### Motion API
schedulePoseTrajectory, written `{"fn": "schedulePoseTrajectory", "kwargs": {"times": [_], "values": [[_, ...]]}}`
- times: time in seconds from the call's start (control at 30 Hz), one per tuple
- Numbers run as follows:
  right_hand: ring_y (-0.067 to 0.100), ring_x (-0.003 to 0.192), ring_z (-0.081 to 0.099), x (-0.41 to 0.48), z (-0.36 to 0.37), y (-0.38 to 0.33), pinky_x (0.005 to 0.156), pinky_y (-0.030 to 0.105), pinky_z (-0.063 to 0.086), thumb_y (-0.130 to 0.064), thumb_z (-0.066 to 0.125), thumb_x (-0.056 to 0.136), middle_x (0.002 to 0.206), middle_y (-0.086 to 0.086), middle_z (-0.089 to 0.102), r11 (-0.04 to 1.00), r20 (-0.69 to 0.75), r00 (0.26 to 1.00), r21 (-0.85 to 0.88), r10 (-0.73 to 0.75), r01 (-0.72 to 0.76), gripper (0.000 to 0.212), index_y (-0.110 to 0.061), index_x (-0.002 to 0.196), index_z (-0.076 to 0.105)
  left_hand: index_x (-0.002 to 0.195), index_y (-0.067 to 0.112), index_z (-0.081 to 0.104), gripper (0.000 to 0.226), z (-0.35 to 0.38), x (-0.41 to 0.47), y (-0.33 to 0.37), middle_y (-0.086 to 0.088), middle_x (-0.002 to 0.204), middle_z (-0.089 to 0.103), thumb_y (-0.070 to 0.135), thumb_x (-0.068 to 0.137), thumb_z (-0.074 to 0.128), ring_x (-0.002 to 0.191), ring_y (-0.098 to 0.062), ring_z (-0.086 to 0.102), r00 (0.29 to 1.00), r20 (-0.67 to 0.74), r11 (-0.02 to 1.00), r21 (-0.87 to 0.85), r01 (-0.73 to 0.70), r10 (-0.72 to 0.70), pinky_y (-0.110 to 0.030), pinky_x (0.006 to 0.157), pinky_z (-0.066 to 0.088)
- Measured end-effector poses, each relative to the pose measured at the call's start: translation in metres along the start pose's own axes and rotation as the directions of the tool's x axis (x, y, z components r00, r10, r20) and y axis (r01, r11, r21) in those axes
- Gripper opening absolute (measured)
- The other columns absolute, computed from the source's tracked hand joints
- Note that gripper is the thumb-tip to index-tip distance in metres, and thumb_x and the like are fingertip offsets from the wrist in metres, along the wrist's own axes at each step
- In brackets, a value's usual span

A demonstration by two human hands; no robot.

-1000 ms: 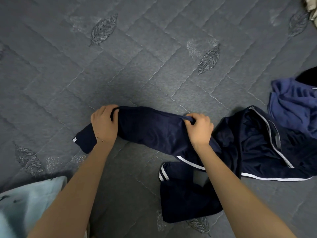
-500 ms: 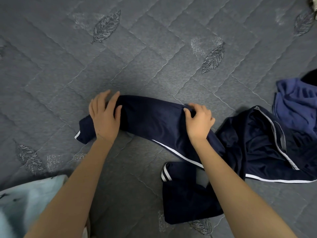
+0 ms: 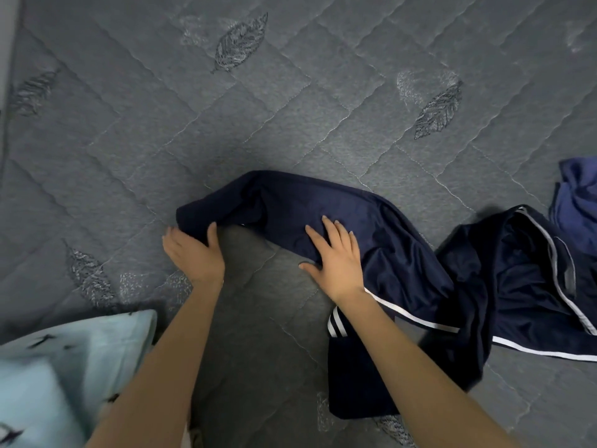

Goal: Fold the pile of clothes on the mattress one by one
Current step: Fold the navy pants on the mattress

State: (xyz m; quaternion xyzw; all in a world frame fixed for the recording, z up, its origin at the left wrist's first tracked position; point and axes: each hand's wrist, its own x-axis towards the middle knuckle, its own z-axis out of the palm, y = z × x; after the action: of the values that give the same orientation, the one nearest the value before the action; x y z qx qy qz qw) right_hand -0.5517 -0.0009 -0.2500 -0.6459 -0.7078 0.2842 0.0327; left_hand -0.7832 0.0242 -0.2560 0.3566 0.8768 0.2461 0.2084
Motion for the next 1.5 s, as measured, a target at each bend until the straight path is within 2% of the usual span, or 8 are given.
{"fn": "schedulePoseTrajectory", "kwargs": {"times": [0.1, 0.23, 0.43, 0.67, 0.93, 1.07, 1.2, 1.5], "values": [[0.038, 0.132, 0.044, 0.002, 0.005, -0.001, 0.111, 0.055, 0.028, -0.017, 0.076, 0.080, 0.139, 0.013, 0.053, 0.997, -0.184, 0.983, 0.080, 0.024, -0.010, 0.039, -0.016, 0.118, 0.069, 0.116, -0.008, 0.057, 0.038, -0.003, 0.009, -0.006, -0.027, 0.125, 0.054, 0.024, 0.096, 0.057, 0.124, -0.042, 0.046, 0.991, -0.013, 0.988, -0.076, -0.137, 0.137, -0.047, 0.111, 0.033], [0.030, 0.112, 0.059, 0.002, 0.001, -0.007, 0.106, 0.055, 0.037, -0.009, 0.070, 0.078, 0.112, 0.006, 0.069, 0.981, -0.182, 0.983, 0.192, 0.003, 0.032, 0.011, -0.010, 0.088, 0.075, 0.110, -0.002, 0.059, 0.021, -0.022, 0.007, 0.016, -0.002, 0.100, 0.061, 0.014, 0.100, 0.051, 0.096, -0.002, 0.055, 0.982, -0.126, 0.914, -0.366, -0.177, 0.140, -0.022, 0.099, 0.044], [0.019, 0.099, 0.055, 0.013, -0.009, -0.016, 0.108, 0.042, 0.033, -0.045, 0.063, 0.078, 0.098, -0.005, 0.065, 0.986, -0.088, 0.994, 0.150, -0.058, 0.071, 0.031, -0.017, 0.090, 0.069, 0.087, 0.012, 0.059, 0.014, -0.051, 0.033, 0.033, 0.013, 0.073, 0.051, 0.020, 0.098, 0.054, 0.065, 0.005, 0.048, 0.974, -0.219, 0.925, -0.356, -0.131, 0.054, -0.011, 0.065, 0.040], [0.019, 0.148, 0.003, 0.032, -0.015, -0.029, 0.119, 0.045, -0.006, -0.068, 0.046, 0.087, 0.159, -0.003, 0.021, 0.996, 0.045, 0.998, 0.082, 0.035, -0.039, 0.070, -0.032, 0.147, 0.035, 0.099, -0.001, 0.063, 0.027, -0.059, 0.055, 0.019, -0.017, 0.097, 0.065, 0.022, 0.099, 0.051, 0.085, -0.028, 0.058, 0.999, -0.052, 0.999, -0.032, -0.014, 0.013, -0.027, 0.067, 0.036], [0.021, 0.145, -0.026, 0.035, -0.007, -0.032, 0.115, 0.056, -0.014, -0.073, 0.047, 0.083, 0.159, -0.006, -0.022, 0.985, 0.205, 0.972, -0.150, 0.112, -0.082, 0.092, -0.041, 0.152, -0.005, 0.114, 0.003, 0.057, 0.035, -0.060, 0.053, 0.003, -0.023, 0.111, 0.063, 0.034, 0.099, 0.050, 0.098, -0.039, 0.060, 1.000, -0.015, 0.965, 0.262, 0.011, -0.007, -0.040, 0.070, 0.040], [0.024, 0.145, -0.024, 0.032, -0.004, -0.035, 0.114, 0.056, -0.015, -0.069, 0.049, 0.085, 0.160, -0.003, -0.021, 0.985, 0.138, 0.984, -0.145, 0.114, -0.094, 0.089, -0.039, 0.153, -0.002, 0.140, 0.013, 0.041, 0.053, -0.049, 0.040, -0.014, -0.020, 0.140, 0.043, 0.033, 0.093, 0.054, 0.125, -0.039, 0.042, 0.951, -0.026, 0.862, 0.430, -0.268, 0.308, -0.052, 0.105, 0.028], [0.024, 0.146, -0.022, 0.022, 0.005, -0.036, 0.117, 0.050, -0.014, -0.061, 0.045, 0.091, 0.161, 0.000, -0.017, 0.989, 0.069, 0.991, -0.095, 0.119, -0.112, 0.081, -0.035, 0.154, 0.000, 0.139, 0.022, 0.044, 0.048, -0.023, 0.015, -0.024, -0.017, 0.143, 0.045, 0.035, 0.093, 0.044, 0.132, -0.035, 0.036, 0.702, 0.348, 0.577, 0.402, -0.711, 0.621, -0.065, 0.109, 0.020], [0.023, 0.143, -0.030, 0.023, 0.014, -0.026, 0.114, 0.053, -0.018, -0.076, 0.037, 0.084, 0.157, -0.003, -0.029, 0.976, 0.138, 0.980, -0.186, 0.143, -0.116, 0.090, -0.040, 0.150, -0.013, 0.152, 0.037, 0.014, 0.079, 0.002, 0.014, -0.030, -0.002, 0.162, 0.005, 0.075, 0.083, 0.018, 0.148, -0.030, -0.003, 0.730, 0.533, 0.618, 0.416, -0.667, 0.428, -0.072, 0.106, 0.004]]}}
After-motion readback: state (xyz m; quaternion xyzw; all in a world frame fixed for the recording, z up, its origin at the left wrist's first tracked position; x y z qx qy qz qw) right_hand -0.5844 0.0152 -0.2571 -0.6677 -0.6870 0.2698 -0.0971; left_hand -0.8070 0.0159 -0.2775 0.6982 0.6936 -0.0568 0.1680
